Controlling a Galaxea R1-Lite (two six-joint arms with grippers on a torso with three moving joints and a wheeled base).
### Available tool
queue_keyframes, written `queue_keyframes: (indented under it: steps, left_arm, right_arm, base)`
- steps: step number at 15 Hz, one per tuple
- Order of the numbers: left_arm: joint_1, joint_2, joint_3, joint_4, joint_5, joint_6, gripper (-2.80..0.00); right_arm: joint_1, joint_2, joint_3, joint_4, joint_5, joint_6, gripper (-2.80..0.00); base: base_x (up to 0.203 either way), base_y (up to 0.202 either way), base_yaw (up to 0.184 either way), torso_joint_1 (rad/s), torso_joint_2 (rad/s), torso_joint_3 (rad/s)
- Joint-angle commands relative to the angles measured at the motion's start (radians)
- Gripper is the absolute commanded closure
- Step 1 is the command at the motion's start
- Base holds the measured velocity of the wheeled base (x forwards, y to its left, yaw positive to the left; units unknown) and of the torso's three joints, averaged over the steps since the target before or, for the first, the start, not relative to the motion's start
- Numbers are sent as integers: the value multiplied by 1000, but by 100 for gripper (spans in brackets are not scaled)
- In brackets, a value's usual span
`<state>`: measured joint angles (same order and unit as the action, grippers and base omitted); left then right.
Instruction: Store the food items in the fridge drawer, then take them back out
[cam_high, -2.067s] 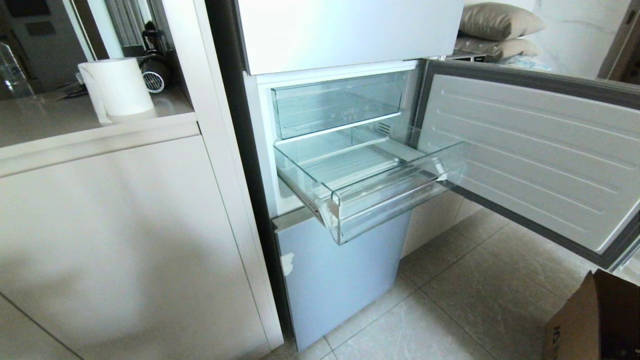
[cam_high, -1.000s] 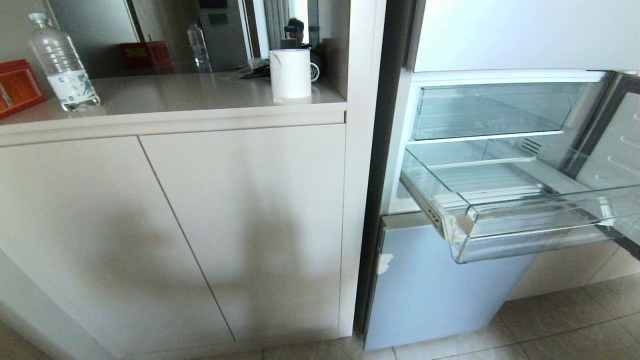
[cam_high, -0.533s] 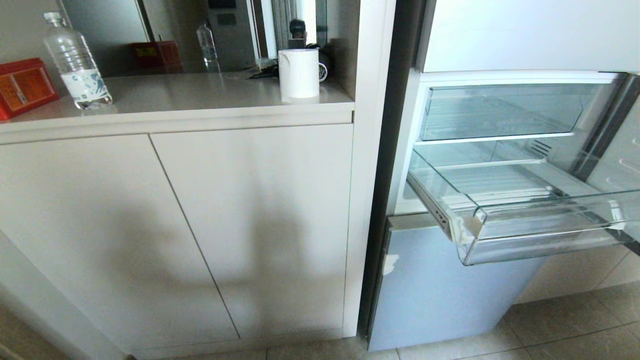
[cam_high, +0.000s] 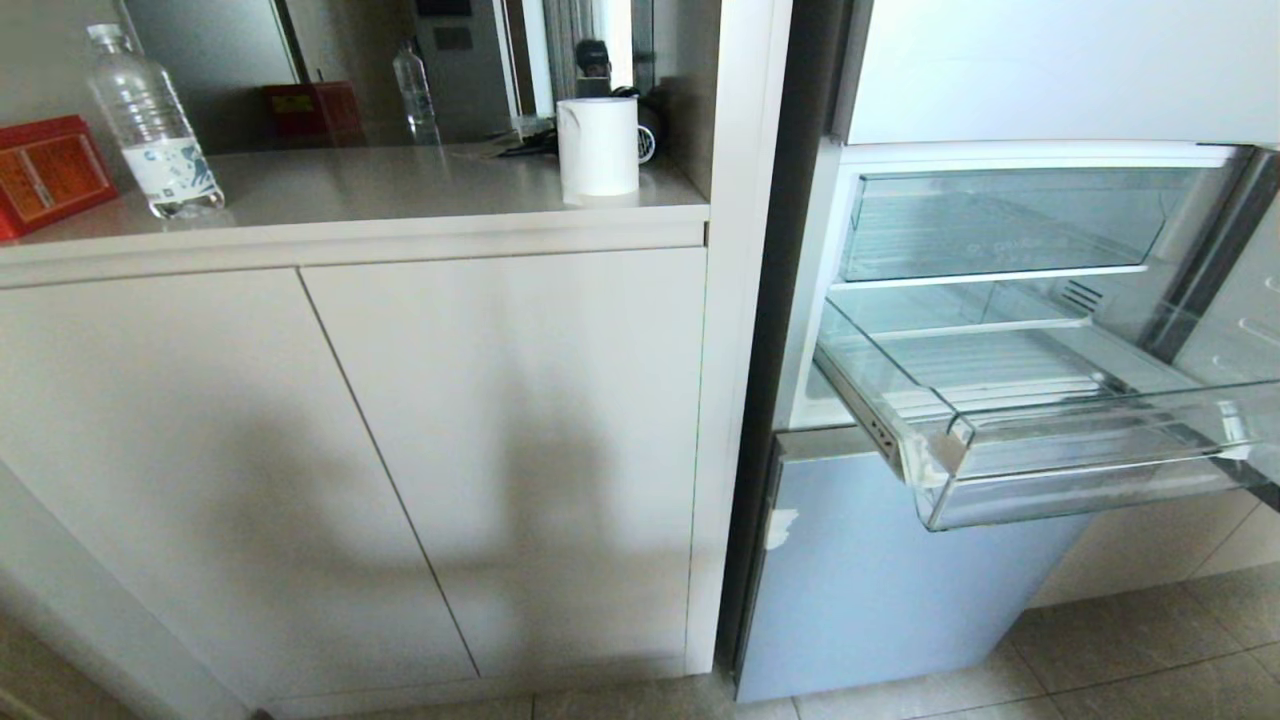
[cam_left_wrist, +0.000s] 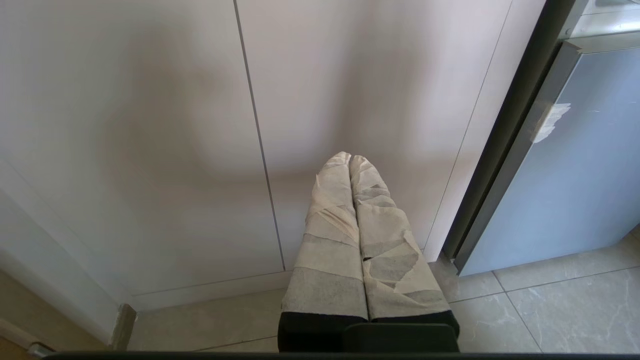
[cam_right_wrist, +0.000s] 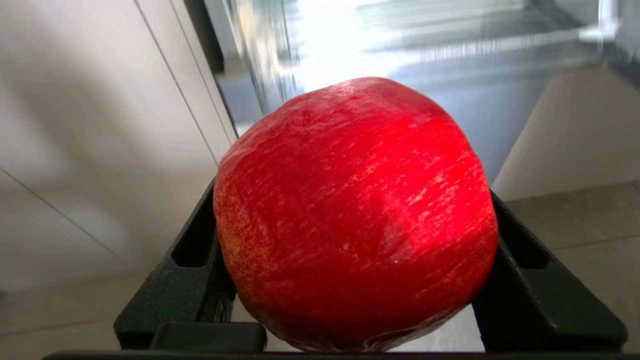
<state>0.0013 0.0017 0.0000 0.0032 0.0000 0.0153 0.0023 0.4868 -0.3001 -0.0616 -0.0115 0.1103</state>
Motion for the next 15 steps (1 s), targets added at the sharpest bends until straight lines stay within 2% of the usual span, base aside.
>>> queue_keyframes:
  steps: [1,7,12,15]
  left_arm:
    - [0,1,0,0,0,0,0]
    - [0,1,0,0,0,0,0]
    - [0,1,0,0,0,0,0]
    - [0,1,0,0,0,0,0]
  right_arm:
    - [1,282,-211,31,-1,12,0]
    - [-1,761,-553,62,2,23,0]
    - [-1,1167,-833,19,2,41,0]
    - [-1,1386,-1047,-3,0,54,0]
  base:
    - [0,0,0,0,0,0]
    - [0,0,0,0,0,0]
    - [0,0,0,0,0,0]
    - [0,0,0,0,0,0]
